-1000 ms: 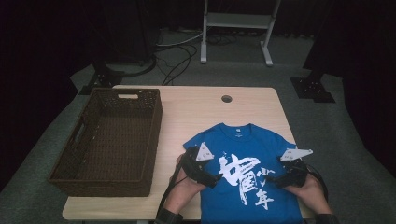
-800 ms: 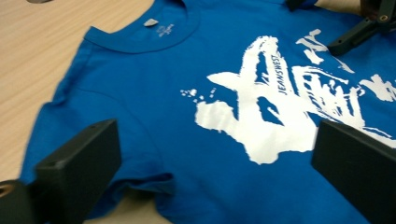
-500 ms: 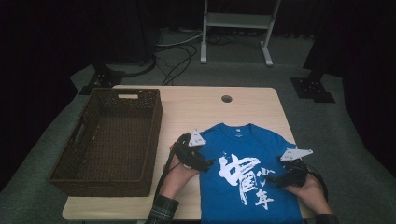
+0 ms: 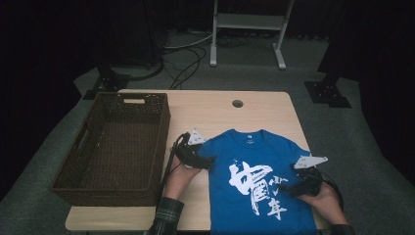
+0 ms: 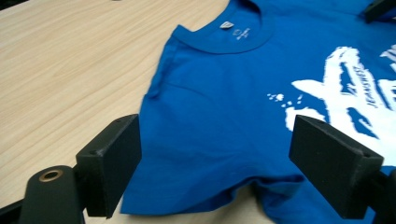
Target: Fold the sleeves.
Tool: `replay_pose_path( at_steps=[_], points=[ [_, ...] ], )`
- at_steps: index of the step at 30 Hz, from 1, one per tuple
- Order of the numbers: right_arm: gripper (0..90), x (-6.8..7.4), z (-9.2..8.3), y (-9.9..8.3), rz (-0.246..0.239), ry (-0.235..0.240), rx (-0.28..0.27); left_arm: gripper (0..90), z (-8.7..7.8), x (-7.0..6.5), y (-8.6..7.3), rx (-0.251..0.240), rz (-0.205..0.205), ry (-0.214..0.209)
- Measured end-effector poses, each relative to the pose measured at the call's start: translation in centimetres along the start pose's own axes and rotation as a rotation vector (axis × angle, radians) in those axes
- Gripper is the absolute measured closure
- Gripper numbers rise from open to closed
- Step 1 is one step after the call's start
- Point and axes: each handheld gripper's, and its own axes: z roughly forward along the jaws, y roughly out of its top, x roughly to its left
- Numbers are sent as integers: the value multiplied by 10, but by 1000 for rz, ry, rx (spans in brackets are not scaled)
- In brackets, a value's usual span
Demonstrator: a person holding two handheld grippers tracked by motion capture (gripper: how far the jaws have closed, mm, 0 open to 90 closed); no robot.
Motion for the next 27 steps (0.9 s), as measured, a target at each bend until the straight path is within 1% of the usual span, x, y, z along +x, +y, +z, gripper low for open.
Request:
replay_pose_path(
  at_steps=[3,6,9,10,16,18,21,27],
  points=[
    [0,0,0,0,0,0,0,246,1,4,-2,1,-10,15],
    [0,0,0,0,-1,0,1,268,2,10,-4,7,-25,26],
    [0,0,0,0,0,0,0,340,4,15,-7,10,-38,33],
    [0,0,0,0,0,0,0,340,5,16,-8,13,-37,37],
    [0,0,0,0,-2,0,1,446,10,24,-13,33,-61,60],
    [0,0,0,0,0,0,0,504,13,27,-16,47,-85,73],
    [0,0,0,0,1,0,0,543,15,30,-18,52,-97,78],
    [0,0,0,0,1,0,0,579,17,33,-21,65,-118,92]
  ],
)
